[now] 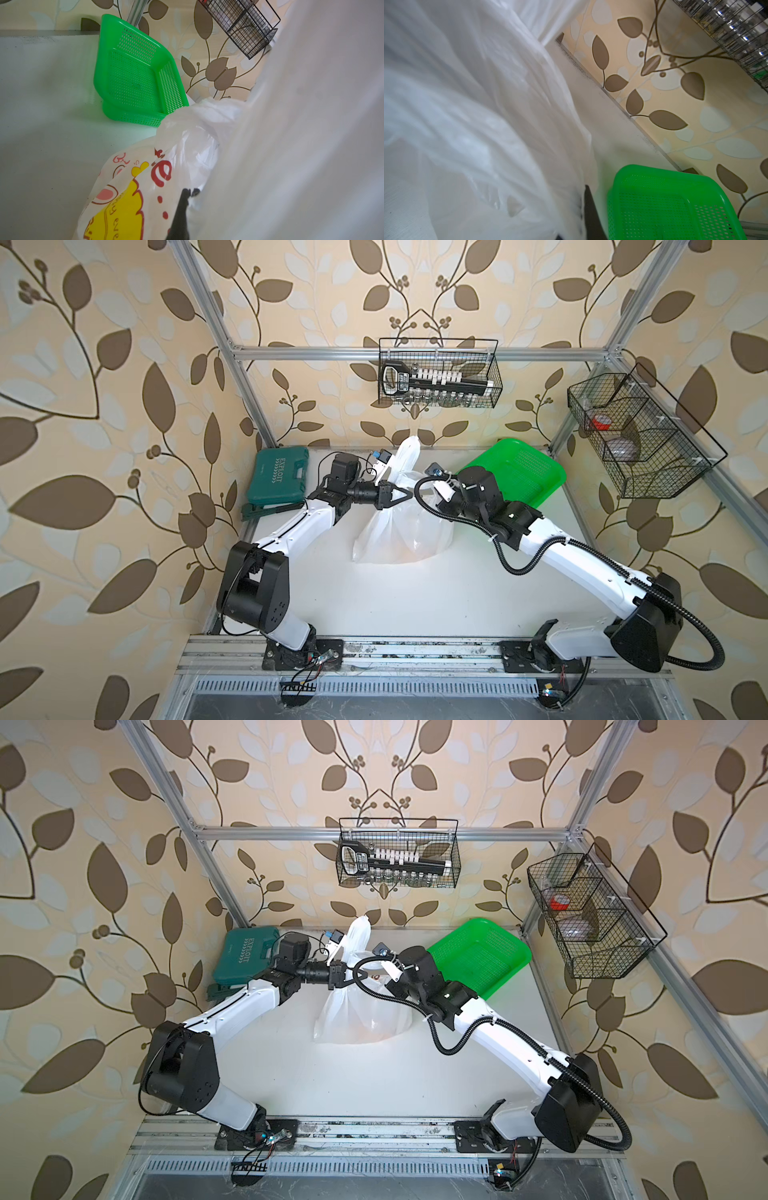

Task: Place the pears into plastic bags & tie knots
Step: Tie the plastic bag at the center of the board.

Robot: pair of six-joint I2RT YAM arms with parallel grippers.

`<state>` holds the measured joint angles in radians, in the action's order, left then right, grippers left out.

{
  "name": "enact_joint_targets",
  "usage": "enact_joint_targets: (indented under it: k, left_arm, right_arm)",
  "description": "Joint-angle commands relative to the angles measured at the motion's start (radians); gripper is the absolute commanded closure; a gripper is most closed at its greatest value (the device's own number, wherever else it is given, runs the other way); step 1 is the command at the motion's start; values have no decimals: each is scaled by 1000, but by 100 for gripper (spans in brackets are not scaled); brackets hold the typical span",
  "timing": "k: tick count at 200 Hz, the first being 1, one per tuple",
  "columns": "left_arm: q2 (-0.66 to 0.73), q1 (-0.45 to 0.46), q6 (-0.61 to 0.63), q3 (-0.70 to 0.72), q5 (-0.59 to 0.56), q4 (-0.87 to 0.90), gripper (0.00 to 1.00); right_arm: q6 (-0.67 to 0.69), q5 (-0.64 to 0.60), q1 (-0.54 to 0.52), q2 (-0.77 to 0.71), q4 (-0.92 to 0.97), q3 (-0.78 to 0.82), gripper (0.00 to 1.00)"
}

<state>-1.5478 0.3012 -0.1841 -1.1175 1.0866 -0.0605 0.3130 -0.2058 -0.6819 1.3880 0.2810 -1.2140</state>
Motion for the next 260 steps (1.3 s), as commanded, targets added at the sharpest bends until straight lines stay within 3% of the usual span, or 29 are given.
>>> enact_joint_targets:
  k: [1, 7, 27, 63, 90, 136, 175, 233, 260]
  left_arm:
    - [8, 10, 55, -37, 53, 25, 100]
    - [11, 11, 64, -38, 56, 35, 97]
    - [25, 12, 69, -24, 56, 34, 70]
    - [53, 13, 104, -8, 71, 80, 52]
    - [80, 13, 103, 10, 66, 85, 48]
    - [146, 12, -69, 90, 22, -176, 45]
    - [140, 12, -129, 88, -7, -264, 44]
    - [121, 12, -137, 83, 21, -293, 63]
    - [130, 12, -148, 91, -10, -290, 49]
  right_arm:
    - [16, 2, -7, 34, -8, -26, 100]
    - [18, -1, -7, 42, -7, -29, 100]
    - [16, -3, -7, 66, 6, -45, 100]
    - [12, -1, -7, 87, 10, -58, 100]
    - [11, 5, -6, 97, 9, -64, 100]
    - [20, 2, -28, 97, 27, -53, 100]
    - [27, 3, -47, 94, 33, -47, 100]
    - [31, -26, -50, 105, 32, -45, 100]
    - [37, -47, -50, 106, 31, -42, 100]
